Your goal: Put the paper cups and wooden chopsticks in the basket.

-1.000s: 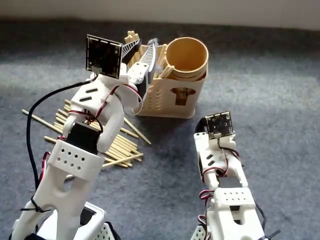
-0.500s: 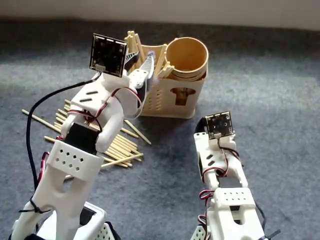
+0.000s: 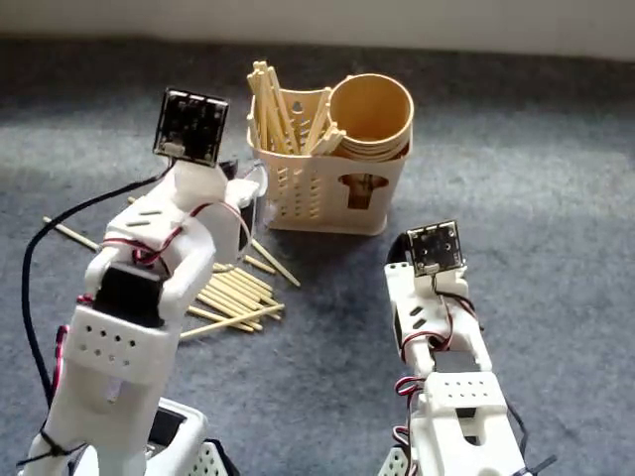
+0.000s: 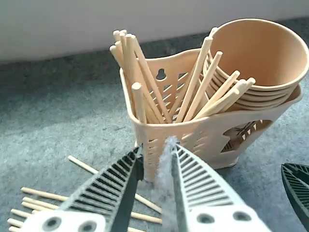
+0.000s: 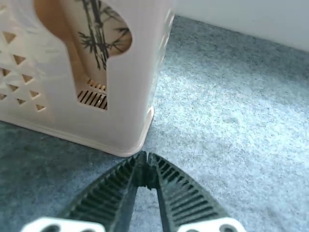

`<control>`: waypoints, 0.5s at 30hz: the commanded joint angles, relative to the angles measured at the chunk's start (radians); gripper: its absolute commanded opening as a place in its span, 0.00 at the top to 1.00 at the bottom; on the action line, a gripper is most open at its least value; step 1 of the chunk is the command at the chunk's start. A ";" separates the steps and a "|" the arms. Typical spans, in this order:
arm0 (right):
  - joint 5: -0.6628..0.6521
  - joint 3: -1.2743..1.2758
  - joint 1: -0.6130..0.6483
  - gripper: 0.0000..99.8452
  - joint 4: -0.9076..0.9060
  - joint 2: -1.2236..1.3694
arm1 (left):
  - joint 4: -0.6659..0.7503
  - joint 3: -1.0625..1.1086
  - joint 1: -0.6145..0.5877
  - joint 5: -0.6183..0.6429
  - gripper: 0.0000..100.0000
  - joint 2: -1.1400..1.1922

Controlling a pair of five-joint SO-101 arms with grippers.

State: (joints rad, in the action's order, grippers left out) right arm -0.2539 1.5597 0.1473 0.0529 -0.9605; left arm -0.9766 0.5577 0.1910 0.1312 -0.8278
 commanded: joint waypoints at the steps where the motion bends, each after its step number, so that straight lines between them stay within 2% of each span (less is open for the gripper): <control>1: -0.009 -0.015 0.008 0.98 0.030 -0.013 | -0.040 0.059 -0.041 -0.011 0.89 -0.150; 3: -0.009 -0.015 0.008 0.98 0.030 -0.013 | -0.061 0.114 -0.054 -0.021 0.89 -0.219; 7: -0.009 -0.013 0.008 0.98 0.030 -0.013 | -0.104 0.211 -0.062 -0.141 0.89 -0.308; 15: -0.009 -0.013 0.008 0.98 0.028 -0.013 | -0.153 0.328 -0.116 -0.282 0.89 -0.317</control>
State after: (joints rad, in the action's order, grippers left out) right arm -0.2539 1.5597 0.1473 0.0529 -0.9605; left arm -1.1193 0.8753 0.0913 -0.1005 -1.1285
